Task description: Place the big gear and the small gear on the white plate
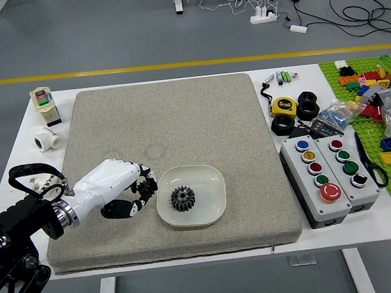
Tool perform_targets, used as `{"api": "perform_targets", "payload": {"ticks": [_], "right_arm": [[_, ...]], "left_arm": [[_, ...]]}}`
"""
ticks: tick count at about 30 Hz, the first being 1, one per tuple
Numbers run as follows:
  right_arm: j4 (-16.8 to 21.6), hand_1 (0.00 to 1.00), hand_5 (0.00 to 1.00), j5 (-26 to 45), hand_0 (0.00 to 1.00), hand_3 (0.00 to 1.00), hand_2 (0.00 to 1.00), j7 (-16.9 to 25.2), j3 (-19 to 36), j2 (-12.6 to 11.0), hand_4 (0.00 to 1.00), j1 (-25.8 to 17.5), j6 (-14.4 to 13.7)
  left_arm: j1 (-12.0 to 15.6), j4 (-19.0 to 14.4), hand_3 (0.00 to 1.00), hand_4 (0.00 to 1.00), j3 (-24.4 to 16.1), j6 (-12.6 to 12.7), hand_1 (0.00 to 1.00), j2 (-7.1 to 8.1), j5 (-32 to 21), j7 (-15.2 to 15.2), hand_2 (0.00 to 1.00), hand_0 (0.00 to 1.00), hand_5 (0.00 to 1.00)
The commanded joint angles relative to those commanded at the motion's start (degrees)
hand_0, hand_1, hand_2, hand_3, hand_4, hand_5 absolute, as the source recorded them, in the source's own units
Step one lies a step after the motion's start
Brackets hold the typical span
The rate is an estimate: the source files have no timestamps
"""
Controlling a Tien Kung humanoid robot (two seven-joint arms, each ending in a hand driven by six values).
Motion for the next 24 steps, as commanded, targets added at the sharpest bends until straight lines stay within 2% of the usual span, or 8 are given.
{"api": "perform_targets", "payload": {"ticks": [1, 4, 6, 7, 11, 18, 19, 24], "right_arm": [[0.0, 0.606, 0.678, 0.0, 0.597, 0.558, 0.693, 0.0, -0.1, 0.0, 0.750, 0.0, 0.0], [0.0, 0.606, 0.678, 0.1, 0.597, 0.558, 0.693, 0.0, -0.2, 0.0, 0.750, -0.1, 0.0], [0.0, 0.606, 0.678, 0.0, 0.597, 0.558, 0.693, -0.1, -0.3, 0.1, 0.750, -0.2, 0.0], [0.0, 0.606, 0.678, 0.0, 0.596, 0.558, 0.693, -0.1, -0.4, 0.1, 0.750, -0.2, 0.0], [0.0, 0.606, 0.678, 0.3, 0.596, 0.558, 0.693, -0.1, -0.6, 0.1, 0.750, -0.3, -0.1], [0.0, 0.606, 0.678, 0.3, 0.597, 0.558, 0.693, -0.1, -0.7, 0.0, 0.750, -0.2, 0.0], [0.0, 0.606, 0.677, 0.3, 0.597, 0.558, 0.693, 0.0, -0.7, 0.0, 0.750, -0.2, 0.0], [0.0, 0.606, 0.677, 0.2, 0.597, 0.558, 0.693, 0.0, -0.7, -0.1, 0.750, 0.1, 0.1]], "left_arm": [[-1.3, 0.7, 0.542, 0.099, 1.9, 1.5, 0.406, -0.54, 0.0, 0.9, 0.459, 0.306, 0.002], [-3.4, 2.2, 0.542, 0.099, 4.8, 2.7, 0.406, -1.71, 0.0, 2.4, 0.459, 0.306, 0.002], [-5.0, 3.8, 0.542, 0.099, 7.3, 4.9, 0.406, -2.81, 0.0, 3.9, 0.459, 0.306, 0.002], [-5.5, 4.2, 0.557, 0.147, 8.2, 6.0, 0.414, -3.12, 0.0, 4.5, 0.477, 0.311, 0.002], [-7.4, 6.8, 0.557, 0.147, 12.1, 10.4, 0.414, -4.15, 0.0, 7.0, 0.477, 0.311, 0.002], [-10.1, 11.1, 0.559, 0.144, 16.6, 12.7, 0.426, -4.08, 0.0, 9.4, 0.494, 0.316, 0.002], [-10.2, 11.3, 0.609, 0.307, 16.8, 12.7, 0.478, -4.06, 0.0, 9.5, 0.549, 0.348, 0.002], [-10.9, 11.3, 0.609, 0.307, 17.8, 11.9, 0.478, -3.94, 0.0, 9.9, 0.549, 0.348, 0.002]]}}
